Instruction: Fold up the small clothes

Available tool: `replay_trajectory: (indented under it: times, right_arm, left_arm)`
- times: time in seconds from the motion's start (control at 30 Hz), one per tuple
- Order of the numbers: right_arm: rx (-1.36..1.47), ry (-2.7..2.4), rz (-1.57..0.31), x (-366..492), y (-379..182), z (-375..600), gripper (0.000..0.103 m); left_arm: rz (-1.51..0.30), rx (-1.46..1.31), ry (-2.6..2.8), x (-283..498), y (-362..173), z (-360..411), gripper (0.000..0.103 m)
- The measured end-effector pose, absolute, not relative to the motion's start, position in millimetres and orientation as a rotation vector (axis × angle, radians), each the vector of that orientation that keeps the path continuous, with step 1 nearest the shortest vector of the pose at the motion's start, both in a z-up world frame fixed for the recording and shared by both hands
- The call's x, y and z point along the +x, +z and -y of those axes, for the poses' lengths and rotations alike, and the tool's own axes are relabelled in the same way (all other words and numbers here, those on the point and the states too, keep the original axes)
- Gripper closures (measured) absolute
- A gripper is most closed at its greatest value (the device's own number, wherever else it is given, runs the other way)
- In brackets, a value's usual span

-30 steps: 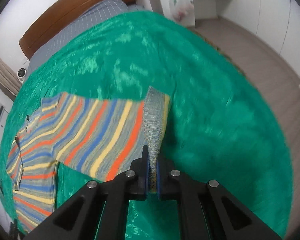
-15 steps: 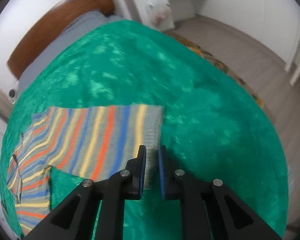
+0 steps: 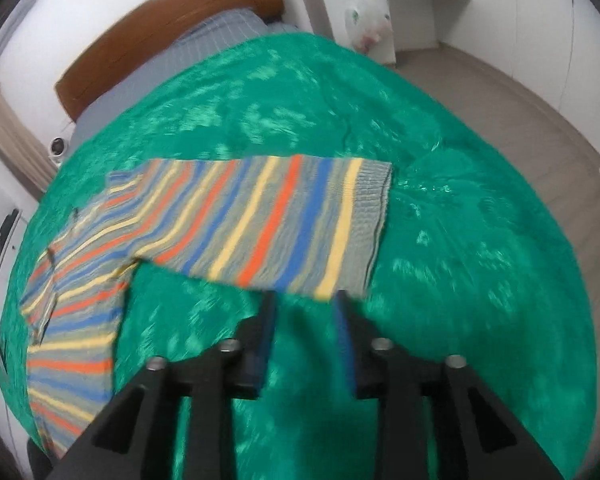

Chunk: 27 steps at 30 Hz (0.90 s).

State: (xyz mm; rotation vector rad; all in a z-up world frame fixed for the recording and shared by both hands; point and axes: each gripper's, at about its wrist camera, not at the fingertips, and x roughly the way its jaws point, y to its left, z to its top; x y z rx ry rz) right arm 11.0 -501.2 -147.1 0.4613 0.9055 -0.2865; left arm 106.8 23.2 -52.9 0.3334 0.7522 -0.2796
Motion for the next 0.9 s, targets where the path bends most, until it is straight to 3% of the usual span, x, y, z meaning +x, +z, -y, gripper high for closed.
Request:
replay_trajectory:
  times: [0.07, 0.2, 0.43, 0.47, 0.5, 0.57, 0.77, 0.9]
  right_arm:
    - [0.468, -0.258, -0.888, -2.4, -142.4, 489.2, 0.066]
    - [0.493, -0.220, -0.870, -26.5, -140.2, 465.5, 0.066]
    - [0.527, -0.194, -0.887, -58.1, -156.2, 435.5, 0.066]
    - [0.530, -0.192, -0.888, -61.1, -157.8, 433.8, 0.066]
    - [0.533, -0.189, -0.888, -63.1, -159.8, 430.6, 0.066]
    - [0.537, -0.189, -0.888, -63.2, -163.2, 426.5, 0.066]
    - [0.551, -0.197, -0.849, -61.2, -159.5, 418.9, 0.066]
    - [0.520, -0.186, -0.825, -62.3, -152.7, 408.7, 0.066]
  left_arm:
    - [-0.763, 0.487, -0.416, 128.9, -65.5, 20.7, 0.007]
    - [-0.852, 0.693, -0.487, 172.0, -109.6, 68.0, 0.020]
    - [-1.008, 0.725, -0.556, 212.6, -157.2, 78.2, 0.024]
    - [-1.028, 0.687, -0.568, 215.6, -157.1, 77.1, 0.042]
    - [-1.054, 0.642, -0.576, 219.6, -156.9, 74.7, 0.068]
    - [-1.078, 0.584, -0.547, 227.4, -152.3, 68.1, 0.099]
    - [-0.987, 0.231, -0.433, 249.8, -88.6, -4.1, 0.100]
    - [-0.958, -0.158, -0.142, 281.4, -64.3, -126.1, 0.100]
